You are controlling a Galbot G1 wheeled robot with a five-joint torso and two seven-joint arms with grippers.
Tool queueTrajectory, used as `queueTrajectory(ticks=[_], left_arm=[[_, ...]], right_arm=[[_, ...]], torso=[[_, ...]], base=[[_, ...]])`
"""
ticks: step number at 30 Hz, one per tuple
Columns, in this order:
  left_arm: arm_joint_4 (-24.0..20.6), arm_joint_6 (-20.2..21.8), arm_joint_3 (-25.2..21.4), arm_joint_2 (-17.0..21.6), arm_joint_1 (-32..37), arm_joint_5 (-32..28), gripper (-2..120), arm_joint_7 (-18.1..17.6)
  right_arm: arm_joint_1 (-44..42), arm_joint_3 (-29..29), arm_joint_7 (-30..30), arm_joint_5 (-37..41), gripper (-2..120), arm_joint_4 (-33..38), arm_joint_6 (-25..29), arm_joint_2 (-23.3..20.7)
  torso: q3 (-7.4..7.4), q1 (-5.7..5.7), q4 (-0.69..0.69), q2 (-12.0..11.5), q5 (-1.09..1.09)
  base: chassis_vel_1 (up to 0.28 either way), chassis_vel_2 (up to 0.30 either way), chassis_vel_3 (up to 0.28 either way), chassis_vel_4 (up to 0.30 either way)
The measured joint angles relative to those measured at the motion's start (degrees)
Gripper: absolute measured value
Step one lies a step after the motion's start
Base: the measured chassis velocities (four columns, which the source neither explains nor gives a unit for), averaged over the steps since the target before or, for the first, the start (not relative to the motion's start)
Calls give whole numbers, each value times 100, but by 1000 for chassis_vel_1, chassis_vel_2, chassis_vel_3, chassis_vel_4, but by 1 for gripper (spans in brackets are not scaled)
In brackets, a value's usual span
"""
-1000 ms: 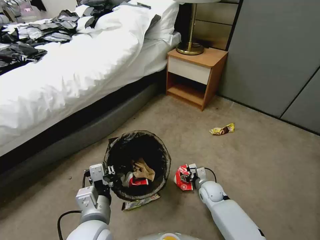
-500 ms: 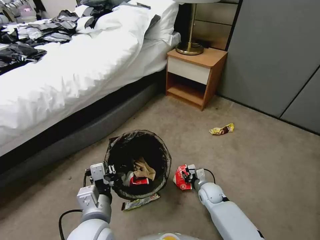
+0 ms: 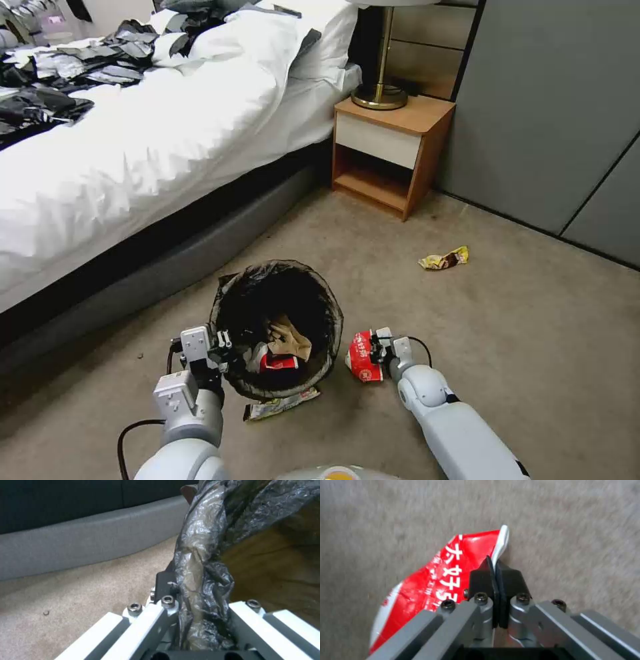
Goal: Pick up the trash bin, then pick up the garbage from the floor and place it into the trash bin.
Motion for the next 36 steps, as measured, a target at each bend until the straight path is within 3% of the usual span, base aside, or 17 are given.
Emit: queueTrajectory(ticks=[5,10,11,13,15,16,19,22,24,30,32,36], left_arm=[[-3,0,2,8,8,3,1,0],[-2,0,-9,40,8,-5,1,0],[8,0,-12,46,5,-8,1,0],[11,0,-11,47,4,-9,1,0],[40,0,-6,48,-3,-11,1,0],[40,0,-6,48,-3,-11,1,0],[53,0,-1,52,-2,-9,1,0],[57,-1,1,58,-2,-6,1,1],[58,-2,11,61,1,2,1,2],[70,-4,18,62,4,9,1,3],[84,-5,22,66,-7,10,1,4],[90,-5,34,65,-25,9,1,6]], right_arm=[[-61,35,169,10,0,287,262,-61],[-191,168,363,228,0,1219,514,-181],[-234,227,386,398,0,1633,767,-225],[-245,239,378,449,0,1744,854,-236],[-323,306,201,812,0,2617,1465,-319],[-323,306,201,812,0,2617,1465,-319],[-498,347,-129,1233,0,3952,1894,-455],[-584,344,-249,1311,0,4396,1950,-515],[-779,288,-399,1350,0,5141,1993,-616],[-1088,170,-548,1339,0,5737,2028,-747],[-1379,29,-703,1265,0,6007,2073,-978],[-1587,-95,-818,1085,0,5925,2183,-1208]], torso=[[0,0,-1,0,-1],[0,0,-1,0,-2],[0,0,-1,0,-2],[0,0,-1,0,-2],[0,0,0,0,-2],[0,0,0,0,-2],[0,0,0,0,-2],[0,0,-2,0,-1],[-1,0,-1,0,-2],[-1,0,-2,0,-2],[-1,0,-1,0,-1],[-1,0,-1,0,-1]], base=[[0,0,0,0],[0,0,0,0],[0,0,0,0],[0,0,0,0],[0,0,0,0],[0,0,0,0],[0,0,0,0],[0,0,0,0],[0,0,0,0],[0,0,0,0],[0,0,0,0],[0,0,0,0]])
